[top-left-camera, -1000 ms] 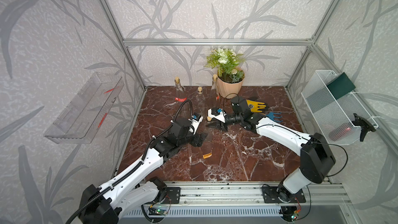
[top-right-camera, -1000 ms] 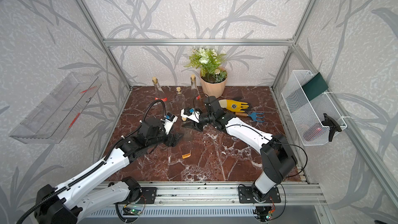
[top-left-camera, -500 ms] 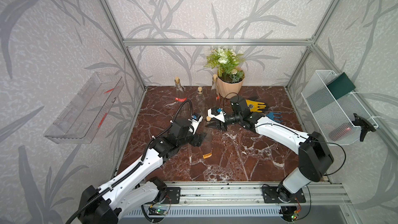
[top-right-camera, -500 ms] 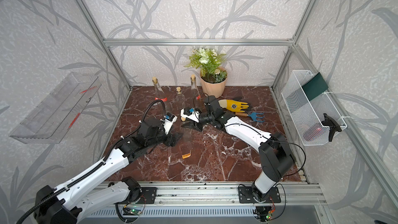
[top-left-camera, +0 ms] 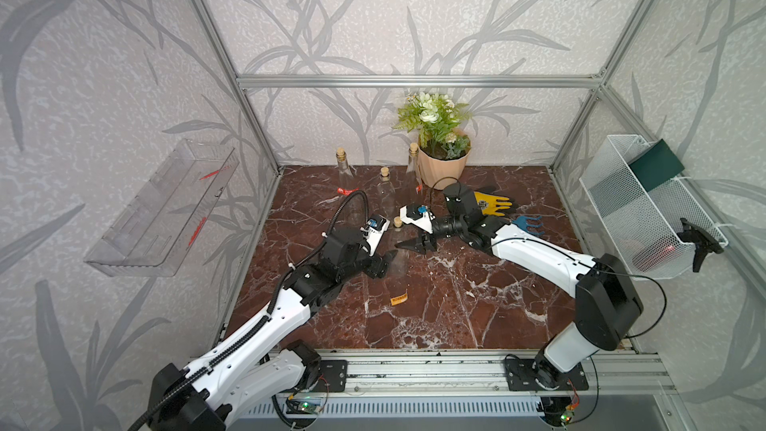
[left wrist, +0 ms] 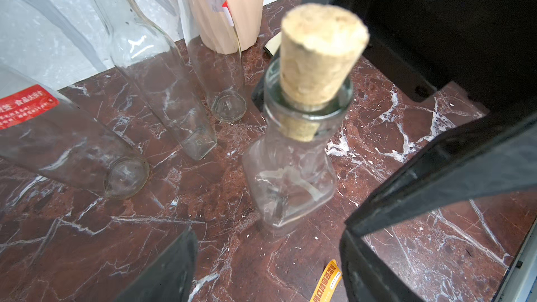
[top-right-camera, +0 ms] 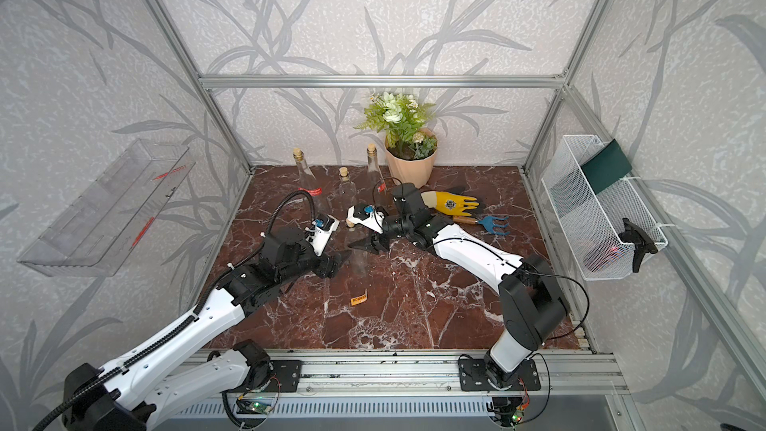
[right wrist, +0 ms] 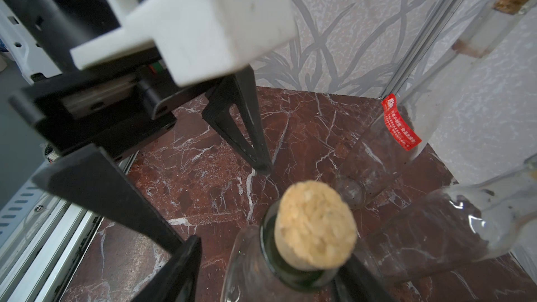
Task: Remove the label from the bottle
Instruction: Place the bottle at the center of the board, then hold the bottle at the center of the board.
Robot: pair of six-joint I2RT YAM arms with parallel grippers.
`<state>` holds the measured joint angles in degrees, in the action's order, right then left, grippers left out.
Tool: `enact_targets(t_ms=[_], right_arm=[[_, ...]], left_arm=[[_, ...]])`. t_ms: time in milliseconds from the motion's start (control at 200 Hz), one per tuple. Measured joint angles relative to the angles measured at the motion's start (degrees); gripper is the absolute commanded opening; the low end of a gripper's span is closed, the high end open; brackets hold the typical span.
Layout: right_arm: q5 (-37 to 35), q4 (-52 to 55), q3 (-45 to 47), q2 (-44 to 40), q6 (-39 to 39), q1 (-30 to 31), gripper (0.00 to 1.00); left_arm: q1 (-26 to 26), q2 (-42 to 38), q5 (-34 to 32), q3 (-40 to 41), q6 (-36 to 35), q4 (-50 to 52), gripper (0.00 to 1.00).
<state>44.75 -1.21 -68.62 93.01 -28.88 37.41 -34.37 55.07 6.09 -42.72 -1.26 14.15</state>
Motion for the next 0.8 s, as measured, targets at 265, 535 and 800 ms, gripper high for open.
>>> enact_targets(t_ms=[265,535,800], right_arm=[[-2.9,0.6,3.6,-10.2,0.5,-0.7,0.73],[-10.2,-3.3,16.5,-21.6,5.2,-1.6,0.73],[-15.8,-9.1,27.8,-22.6,11.6,-1.6,0.73]], left_arm=[[0.4,0.0,1.3,0.0,-3.9,-2.4,0.76],[2.3,2.5,4.9,0.0,-6.8,-8.7,0.76],[2.8,7.0,8.0,-0.1,-8.9,-15.3,0.71]])
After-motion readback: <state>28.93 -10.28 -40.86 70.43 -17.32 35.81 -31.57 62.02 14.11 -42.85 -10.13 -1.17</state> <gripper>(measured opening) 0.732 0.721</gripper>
